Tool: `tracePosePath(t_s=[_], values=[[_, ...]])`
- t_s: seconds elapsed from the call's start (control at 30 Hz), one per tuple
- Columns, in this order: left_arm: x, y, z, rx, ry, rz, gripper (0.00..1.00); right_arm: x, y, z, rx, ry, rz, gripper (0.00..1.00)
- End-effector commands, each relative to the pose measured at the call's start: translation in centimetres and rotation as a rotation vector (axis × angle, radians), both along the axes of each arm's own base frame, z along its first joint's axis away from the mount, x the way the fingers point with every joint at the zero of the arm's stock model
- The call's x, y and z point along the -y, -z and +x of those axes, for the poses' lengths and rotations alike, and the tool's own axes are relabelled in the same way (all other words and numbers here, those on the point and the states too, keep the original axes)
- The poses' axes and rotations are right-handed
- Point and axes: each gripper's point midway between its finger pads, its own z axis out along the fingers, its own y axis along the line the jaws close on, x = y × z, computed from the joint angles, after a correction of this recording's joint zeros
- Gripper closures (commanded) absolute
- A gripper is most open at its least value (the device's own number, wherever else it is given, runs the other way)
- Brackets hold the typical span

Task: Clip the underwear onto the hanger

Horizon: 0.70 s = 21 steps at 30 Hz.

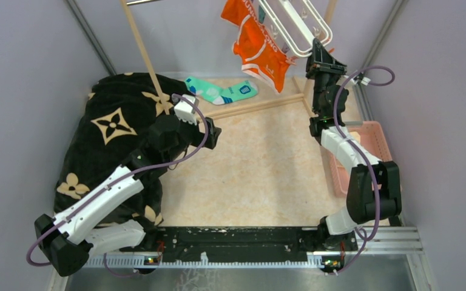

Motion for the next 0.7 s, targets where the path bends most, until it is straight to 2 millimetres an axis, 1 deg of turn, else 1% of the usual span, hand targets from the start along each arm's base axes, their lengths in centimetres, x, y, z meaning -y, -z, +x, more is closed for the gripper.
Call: tracePosePath(t_s=[0.0, 0.2, 0.37, 0.53, 0.67], values=[[-0.8, -0.7, -0.2, 0.019, -0.024, -0.020, 0.00, 1.1, -7.2, -3.6, 0.192, 0.019, 0.041, 1.00], [-0.9, -0.9, -0.1, 0.024, -0.028, -0.019, 0.00, 0.8, -7.8, -3.3, 0.204, 0.008, 0.036, 1.00], [-0.9, -0.6, -0.2, 0.018, -0.026, -0.016, 0.00, 0.8, -7.2, -3.2, 0.192, 0.009, 0.033, 1.00], [-1.0, -0.6, -0.2, 0.019, -0.029, -0.014, 0.00, 1.1, -6.8, -3.8, 0.202, 0.023, 0.022, 1.00], [-0.9, -0.6, -0.1, 0.019, -0.027, -0.010, 0.00, 1.4, -8.1, -4.9, 0.271, 0.045, -0.041, 1.00]])
